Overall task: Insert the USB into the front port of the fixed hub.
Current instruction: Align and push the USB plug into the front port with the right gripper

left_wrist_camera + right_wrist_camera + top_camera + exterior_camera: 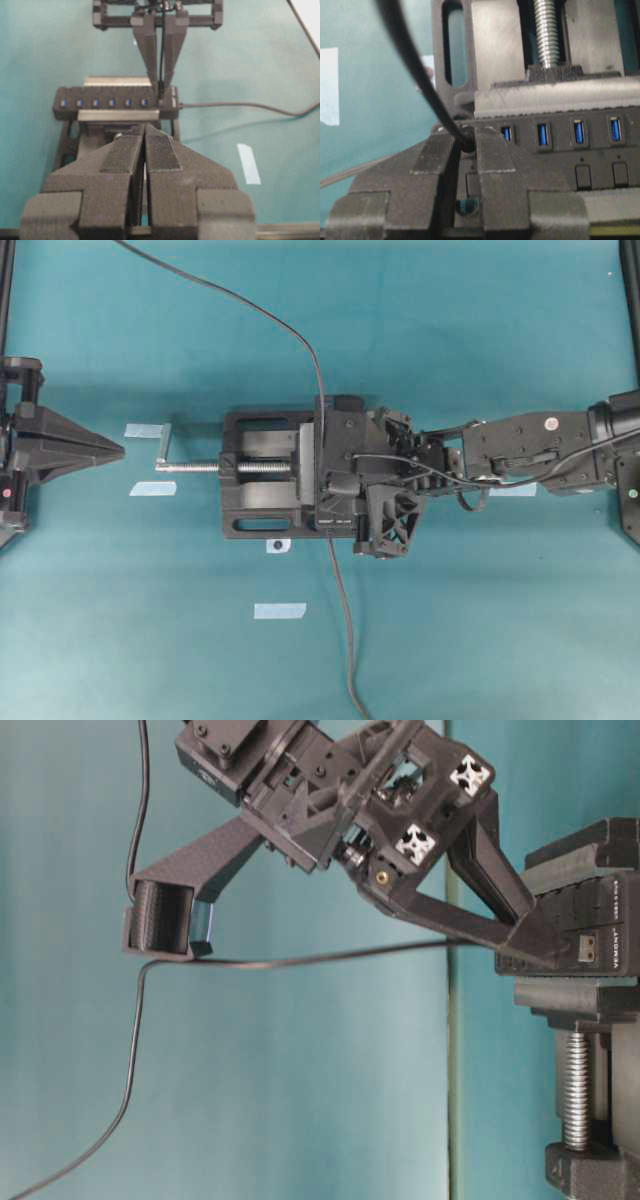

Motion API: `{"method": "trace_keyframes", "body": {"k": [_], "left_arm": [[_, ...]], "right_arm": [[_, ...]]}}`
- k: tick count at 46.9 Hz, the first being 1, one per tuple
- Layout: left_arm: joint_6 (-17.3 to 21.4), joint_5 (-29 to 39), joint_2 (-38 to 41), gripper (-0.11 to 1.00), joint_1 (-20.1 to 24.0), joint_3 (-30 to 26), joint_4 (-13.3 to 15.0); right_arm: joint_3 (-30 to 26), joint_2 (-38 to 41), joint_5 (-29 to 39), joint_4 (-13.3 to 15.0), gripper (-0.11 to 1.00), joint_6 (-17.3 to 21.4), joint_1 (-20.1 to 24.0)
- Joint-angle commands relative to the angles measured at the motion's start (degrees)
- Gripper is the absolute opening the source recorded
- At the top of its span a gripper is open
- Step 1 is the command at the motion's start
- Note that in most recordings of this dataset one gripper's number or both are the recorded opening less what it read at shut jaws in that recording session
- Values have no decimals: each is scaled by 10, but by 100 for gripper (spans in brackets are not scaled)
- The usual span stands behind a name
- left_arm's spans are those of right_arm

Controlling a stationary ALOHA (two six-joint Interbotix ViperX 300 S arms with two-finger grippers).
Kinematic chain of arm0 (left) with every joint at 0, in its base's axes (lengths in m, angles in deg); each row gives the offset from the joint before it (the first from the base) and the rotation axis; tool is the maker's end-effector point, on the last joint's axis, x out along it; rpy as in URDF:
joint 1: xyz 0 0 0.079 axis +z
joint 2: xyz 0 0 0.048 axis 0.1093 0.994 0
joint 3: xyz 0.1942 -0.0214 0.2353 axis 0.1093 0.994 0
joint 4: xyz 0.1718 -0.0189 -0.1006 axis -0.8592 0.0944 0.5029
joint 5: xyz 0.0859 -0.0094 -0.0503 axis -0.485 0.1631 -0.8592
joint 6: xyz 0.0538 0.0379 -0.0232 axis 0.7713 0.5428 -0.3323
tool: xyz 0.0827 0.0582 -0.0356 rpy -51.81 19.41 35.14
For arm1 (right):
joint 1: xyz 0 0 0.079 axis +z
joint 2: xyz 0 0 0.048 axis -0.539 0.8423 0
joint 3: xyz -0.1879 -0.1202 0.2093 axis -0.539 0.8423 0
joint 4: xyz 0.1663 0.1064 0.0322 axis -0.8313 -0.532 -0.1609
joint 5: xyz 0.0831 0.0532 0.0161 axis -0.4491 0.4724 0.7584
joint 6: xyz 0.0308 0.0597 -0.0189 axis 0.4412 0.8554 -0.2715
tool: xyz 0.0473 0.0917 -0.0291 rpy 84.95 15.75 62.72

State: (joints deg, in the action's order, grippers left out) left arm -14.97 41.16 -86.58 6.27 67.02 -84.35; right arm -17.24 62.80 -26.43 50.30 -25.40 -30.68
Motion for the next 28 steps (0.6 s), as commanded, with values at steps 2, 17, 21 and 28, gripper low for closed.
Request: {"method": "trace_keyframes", "body": {"k": [2,17,21,28], "left_arm": [[-1,-3,3,0,1,-6,-1],[-2,-3,0,0,1,-4,-1],[-2,-4,1,0,1,-4,-1],[-2,-3,0,0,1,-4,-2]], "right_arm": [[-14,-2,-2,0,5,2,0],[-8,-4,11,-1,5,6,4],[-7,-3,12,-1,5,5,4],[-7,1,12,-2,5,6,5]]}}
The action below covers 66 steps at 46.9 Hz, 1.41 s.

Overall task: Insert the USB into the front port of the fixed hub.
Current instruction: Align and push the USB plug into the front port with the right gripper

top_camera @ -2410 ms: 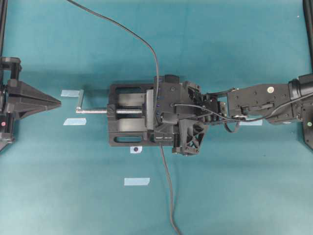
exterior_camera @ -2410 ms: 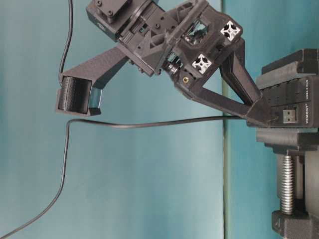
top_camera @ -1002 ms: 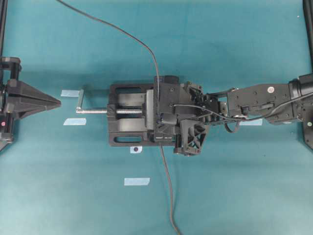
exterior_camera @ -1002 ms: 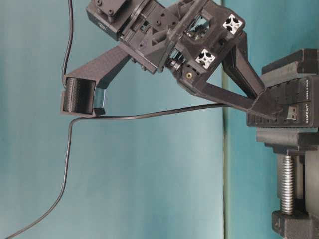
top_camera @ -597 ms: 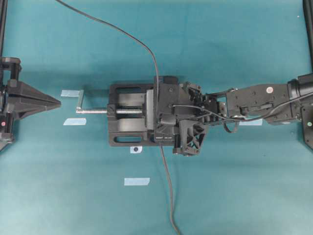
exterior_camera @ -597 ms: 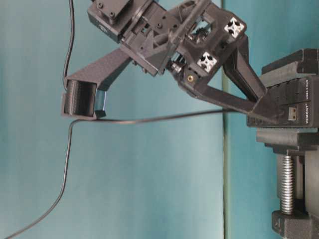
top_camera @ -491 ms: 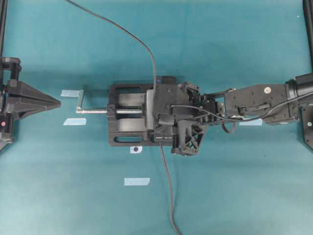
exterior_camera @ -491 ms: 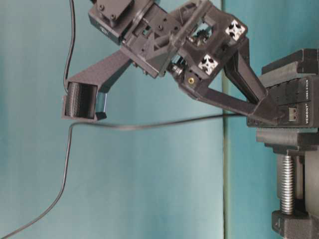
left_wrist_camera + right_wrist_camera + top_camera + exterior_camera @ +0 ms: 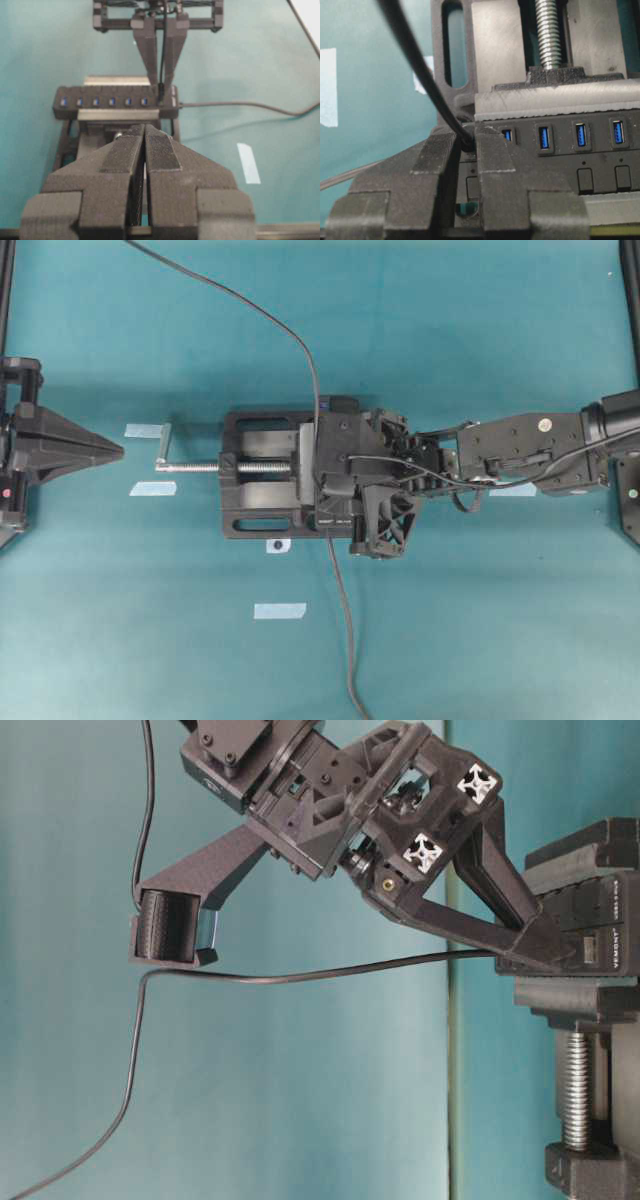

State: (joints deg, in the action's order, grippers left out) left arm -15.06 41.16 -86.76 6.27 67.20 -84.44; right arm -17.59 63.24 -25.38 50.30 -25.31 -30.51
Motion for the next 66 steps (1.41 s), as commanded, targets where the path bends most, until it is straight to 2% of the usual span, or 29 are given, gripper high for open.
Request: {"method": "trace_keyframes", "body": {"k": [1,66], "left_arm": [[-1,-4,2,0,1,-6,-1],[-1,-4,2,0,1,-6,-1]], "right_arm": [[-3,-3,2,-2,5,5,4],[1,19,18,-10,5,7,24]]}}
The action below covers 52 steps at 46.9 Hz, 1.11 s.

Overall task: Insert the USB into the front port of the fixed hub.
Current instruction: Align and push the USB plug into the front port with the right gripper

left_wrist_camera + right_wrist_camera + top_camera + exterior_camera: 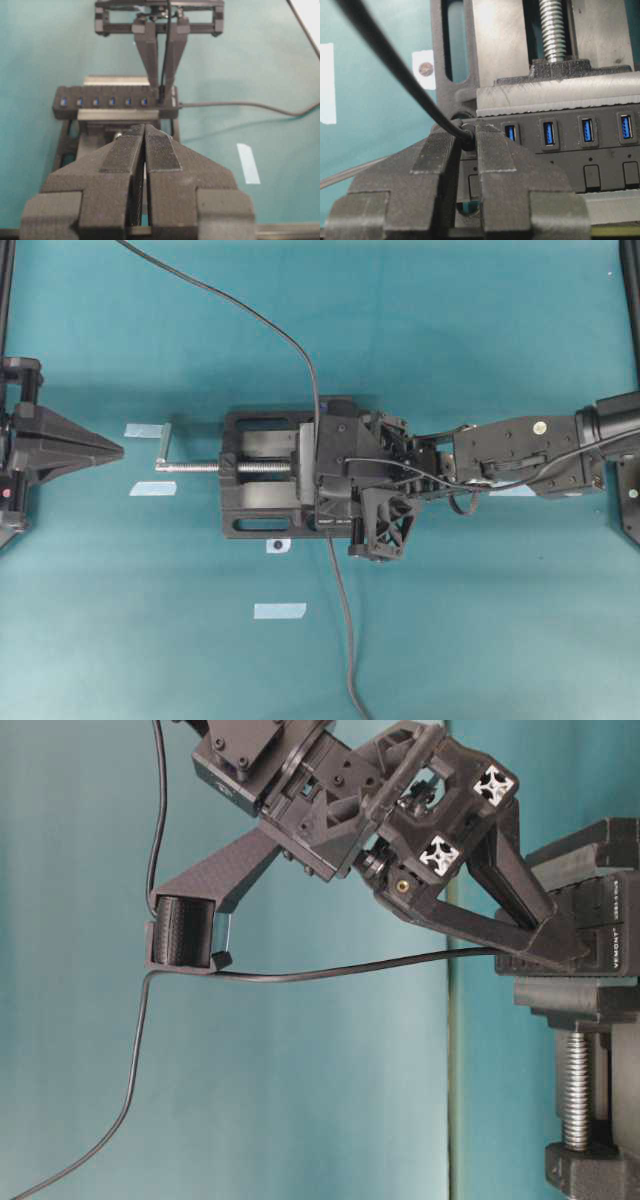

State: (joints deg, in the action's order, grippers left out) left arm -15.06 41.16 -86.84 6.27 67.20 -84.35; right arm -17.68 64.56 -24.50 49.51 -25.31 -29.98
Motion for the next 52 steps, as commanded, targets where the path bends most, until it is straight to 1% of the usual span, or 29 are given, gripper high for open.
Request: {"method": "trace_keyframes", "body": {"k": [1,31,39,42,46,52], "left_arm": [[-1,-3,4,0,1,-6,-2],[-2,-4,2,0,1,-6,-2],[-2,-4,1,0,1,-6,-2],[-2,-4,1,0,1,-5,-2],[-2,-4,0,0,1,-6,-1],[-2,-4,-1,0,1,-6,-1]], "right_arm": [[3,6,9,-3,5,7,18],[-2,-18,3,0,5,4,4],[-2,-22,-4,1,8,4,4],[-2,-23,-6,1,10,4,3],[-2,-23,-7,1,18,4,4],[-3,-23,-7,1,34,4,3]]}}
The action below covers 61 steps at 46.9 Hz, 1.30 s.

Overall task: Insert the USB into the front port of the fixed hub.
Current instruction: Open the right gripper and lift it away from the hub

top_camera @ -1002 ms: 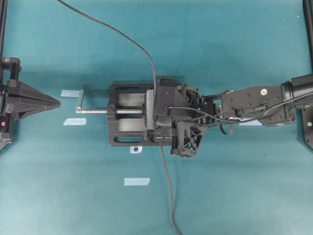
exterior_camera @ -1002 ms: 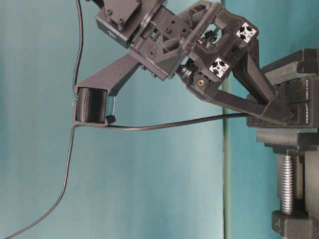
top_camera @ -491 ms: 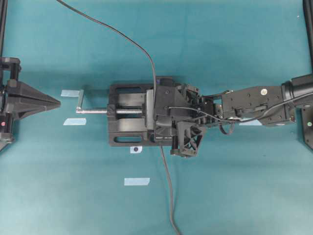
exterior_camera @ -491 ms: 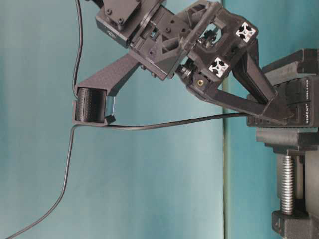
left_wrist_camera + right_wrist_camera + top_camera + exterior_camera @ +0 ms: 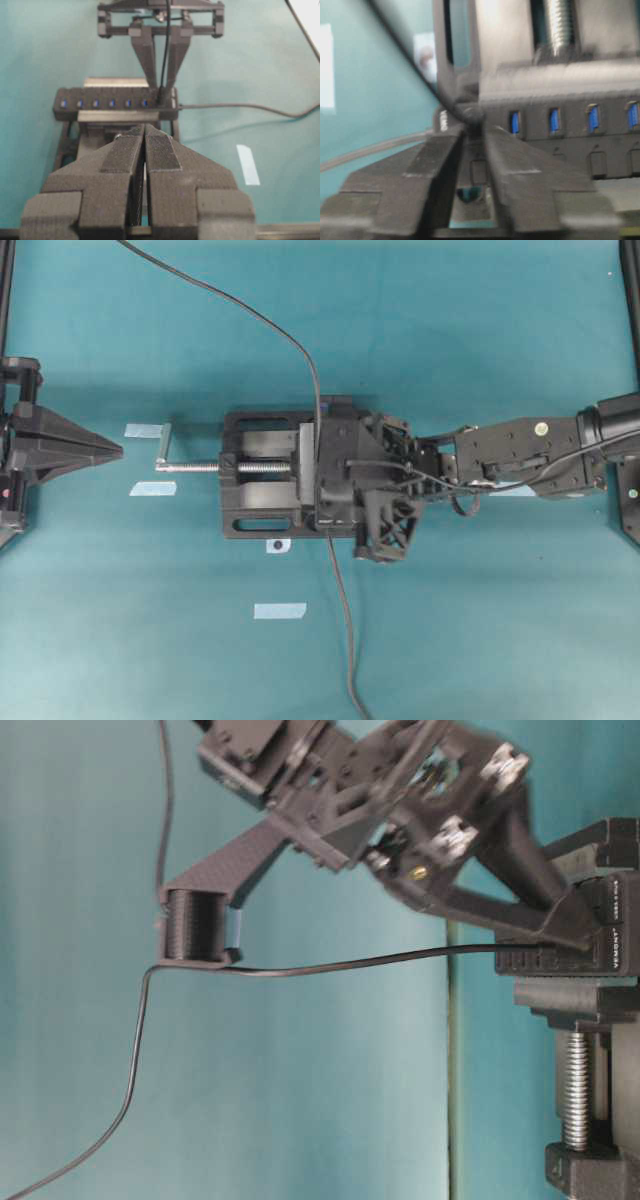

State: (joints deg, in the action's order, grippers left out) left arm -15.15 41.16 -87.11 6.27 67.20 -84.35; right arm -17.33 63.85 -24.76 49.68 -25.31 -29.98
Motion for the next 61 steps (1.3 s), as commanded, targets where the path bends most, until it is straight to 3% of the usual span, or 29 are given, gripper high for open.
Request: {"method": "trace_keyframes", "body": {"k": [1,9,12,40,61], "left_arm": [[-1,-4,2,0,1,-6,-1],[-1,-4,1,0,1,-6,-1],[-1,-4,1,0,1,-6,-1],[-2,-4,0,0,1,-6,-1],[-2,-4,1,0,1,-5,-1]], "right_arm": [[-6,-16,-4,-1,37,5,1],[-15,-16,0,-1,65,4,-1],[-17,-16,1,0,70,4,-2],[-12,-47,0,1,69,4,-10],[38,-120,2,1,69,4,-13]]}}
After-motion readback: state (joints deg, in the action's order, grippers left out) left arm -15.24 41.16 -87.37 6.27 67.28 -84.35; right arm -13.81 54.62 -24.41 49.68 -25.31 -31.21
